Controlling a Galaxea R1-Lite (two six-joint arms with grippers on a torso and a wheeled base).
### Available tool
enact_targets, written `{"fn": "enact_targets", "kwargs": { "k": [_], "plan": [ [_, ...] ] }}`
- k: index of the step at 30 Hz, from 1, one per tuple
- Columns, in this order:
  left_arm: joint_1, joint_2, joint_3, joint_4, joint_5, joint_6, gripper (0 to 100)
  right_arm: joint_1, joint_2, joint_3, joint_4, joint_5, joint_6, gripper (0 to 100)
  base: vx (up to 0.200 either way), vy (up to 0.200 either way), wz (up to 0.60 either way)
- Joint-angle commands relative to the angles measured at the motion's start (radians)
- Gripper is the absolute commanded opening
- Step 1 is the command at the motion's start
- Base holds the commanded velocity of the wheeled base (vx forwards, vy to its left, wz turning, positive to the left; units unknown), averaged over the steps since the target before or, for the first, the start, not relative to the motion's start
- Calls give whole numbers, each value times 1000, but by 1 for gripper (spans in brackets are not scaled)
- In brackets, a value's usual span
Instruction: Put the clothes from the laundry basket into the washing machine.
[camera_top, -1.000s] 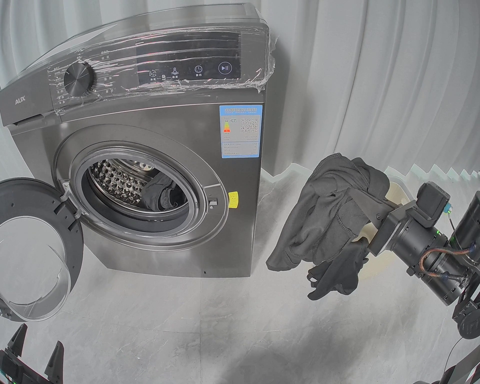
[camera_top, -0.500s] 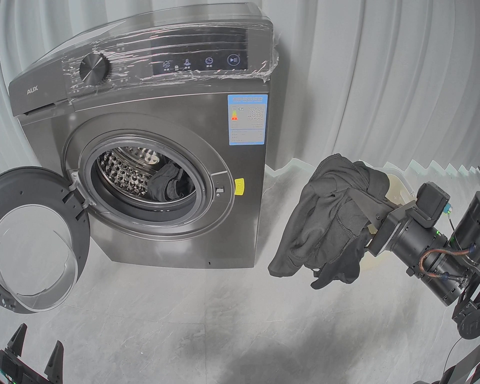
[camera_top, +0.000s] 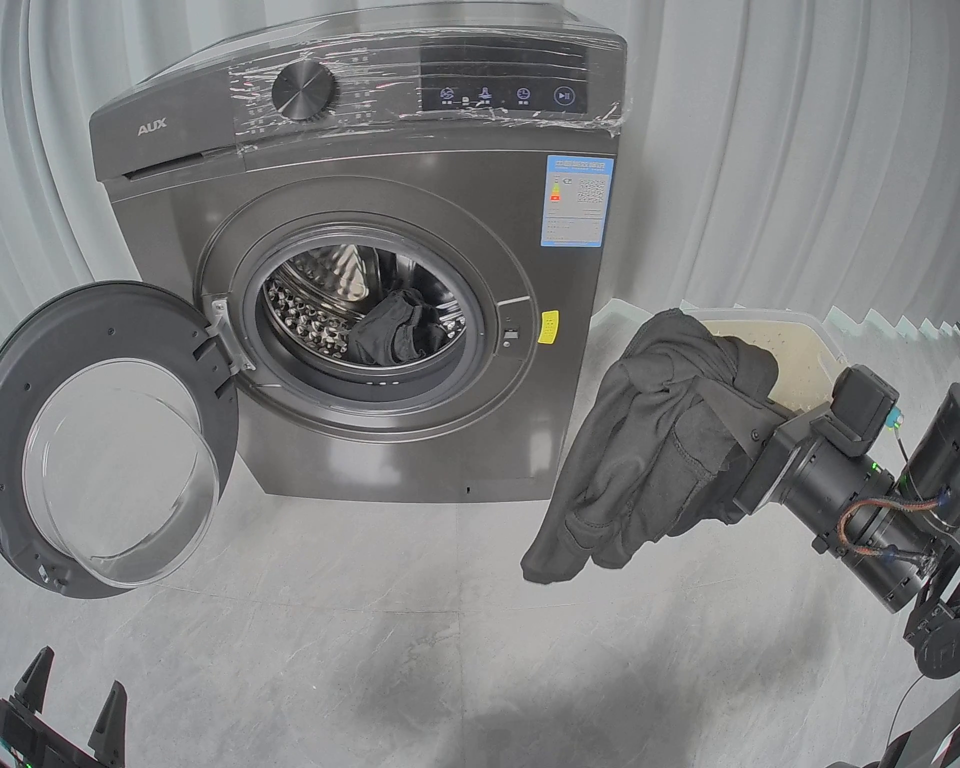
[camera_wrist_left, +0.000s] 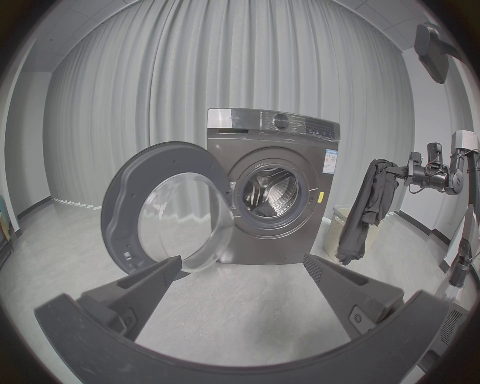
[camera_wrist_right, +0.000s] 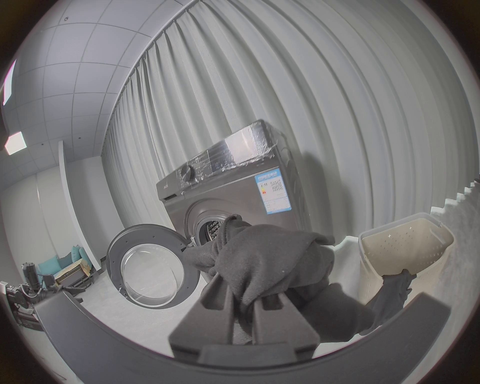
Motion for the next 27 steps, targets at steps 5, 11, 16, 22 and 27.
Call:
{"fn": "enact_targets", "kwargs": {
  "k": [5, 11, 16, 22, 27],
  "plan": [
    [1, -16, 15, 0, 0, -1, 100, 1, 3, 8, 1, 1, 1, 0, 0, 40, 0],
    [1, -16, 15, 0, 0, -1, 100, 1, 3, 8, 0, 1, 2, 0, 0, 200, 0],
    [1, -16, 15, 0, 0, -1, 100, 1, 3, 8, 0, 1, 2, 0, 0, 200, 0],
    [1, -16, 15, 0, 0, -1, 100, 1, 1, 9, 1, 0, 2, 0, 0, 200, 0],
    [1, -16, 15, 0, 0, 1, 100, 1, 3, 12, 1, 1, 2, 0, 0, 0, 0]
  ]
}}
